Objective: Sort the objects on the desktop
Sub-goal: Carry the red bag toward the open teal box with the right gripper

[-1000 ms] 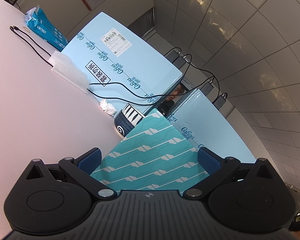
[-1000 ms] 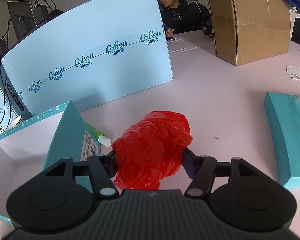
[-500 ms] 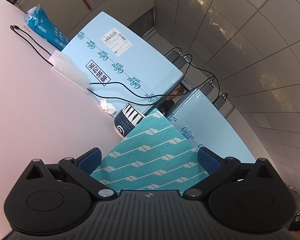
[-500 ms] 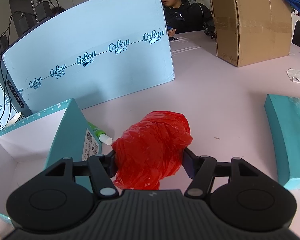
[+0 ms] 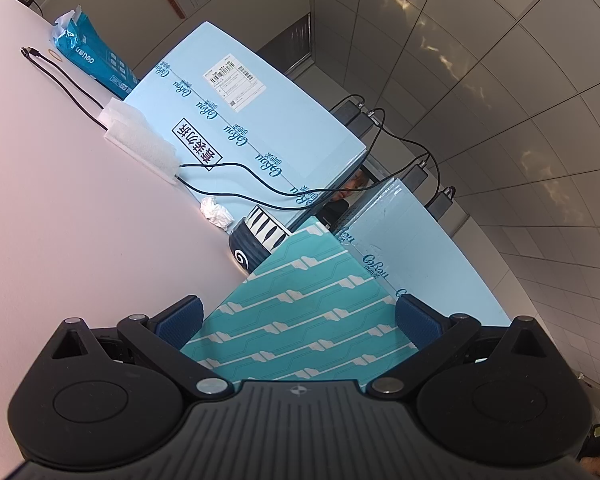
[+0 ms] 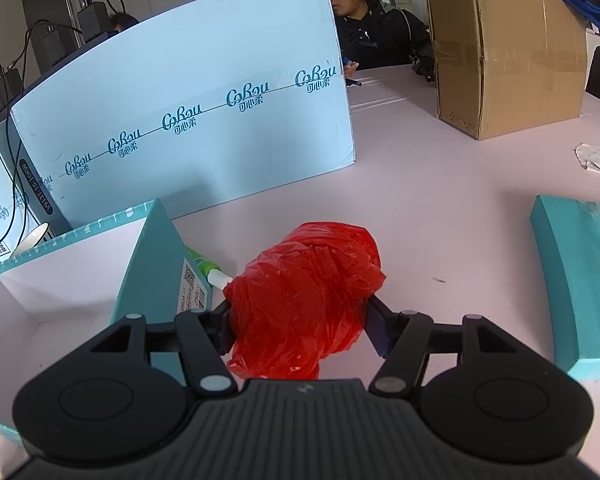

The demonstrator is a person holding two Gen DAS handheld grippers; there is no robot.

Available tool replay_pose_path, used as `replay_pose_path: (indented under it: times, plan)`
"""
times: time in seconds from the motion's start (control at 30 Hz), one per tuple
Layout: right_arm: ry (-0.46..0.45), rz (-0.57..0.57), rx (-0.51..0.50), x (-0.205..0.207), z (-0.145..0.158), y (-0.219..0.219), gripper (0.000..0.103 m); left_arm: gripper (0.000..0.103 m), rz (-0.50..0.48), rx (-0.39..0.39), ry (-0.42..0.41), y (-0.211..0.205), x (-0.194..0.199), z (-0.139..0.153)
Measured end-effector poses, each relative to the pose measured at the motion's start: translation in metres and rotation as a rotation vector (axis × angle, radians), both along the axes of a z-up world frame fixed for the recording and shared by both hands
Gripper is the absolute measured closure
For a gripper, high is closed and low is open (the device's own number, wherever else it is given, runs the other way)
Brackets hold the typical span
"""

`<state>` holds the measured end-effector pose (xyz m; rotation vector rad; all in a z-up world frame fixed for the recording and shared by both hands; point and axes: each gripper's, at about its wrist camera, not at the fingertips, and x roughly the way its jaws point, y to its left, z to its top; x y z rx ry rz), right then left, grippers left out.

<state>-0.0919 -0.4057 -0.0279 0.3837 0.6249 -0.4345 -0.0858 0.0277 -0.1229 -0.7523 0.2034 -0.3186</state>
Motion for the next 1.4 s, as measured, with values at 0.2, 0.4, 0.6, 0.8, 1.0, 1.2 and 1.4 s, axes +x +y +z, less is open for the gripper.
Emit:
replay_pose_path:
  times: [0.2, 0.4, 0.6, 0.8, 1.0, 1.2, 1.4]
  plan:
    - [0.000, 0.011, -0.005, 0.002, 0.004, 0.004, 0.038, 0.000, -0.001, -0.001, 0.001, 0.001, 0.000, 0.000]
    - [-0.004, 0.016, -0.021, 0.004, 0.008, 0.009, 0.038, 0.000, -0.002, -0.002, 0.001, 0.001, 0.001, 0.000]
    - [-0.008, 0.023, -0.026, 0.005, 0.013, 0.012, 0.038, 0.000, -0.002, -0.003, 0.002, 0.001, 0.000, 0.000]
    - [-0.012, 0.029, -0.034, 0.006, 0.018, 0.014, 0.038, 0.000, -0.002, -0.002, 0.002, 0.001, 0.000, 0.000]
    - [-0.017, 0.038, -0.043, 0.007, 0.027, 0.016, 0.038, 0.000, 0.000, 0.000, 0.002, 0.001, 0.000, 0.001]
    - [-0.021, 0.042, -0.054, 0.006, 0.034, 0.017, 0.038, 0.000, 0.001, 0.001, 0.002, 0.000, 0.000, 0.000]
    - [-0.027, 0.048, -0.061, 0.006, 0.039, 0.019, 0.038, 0.000, 0.001, 0.001, 0.002, 0.000, 0.000, 0.000]
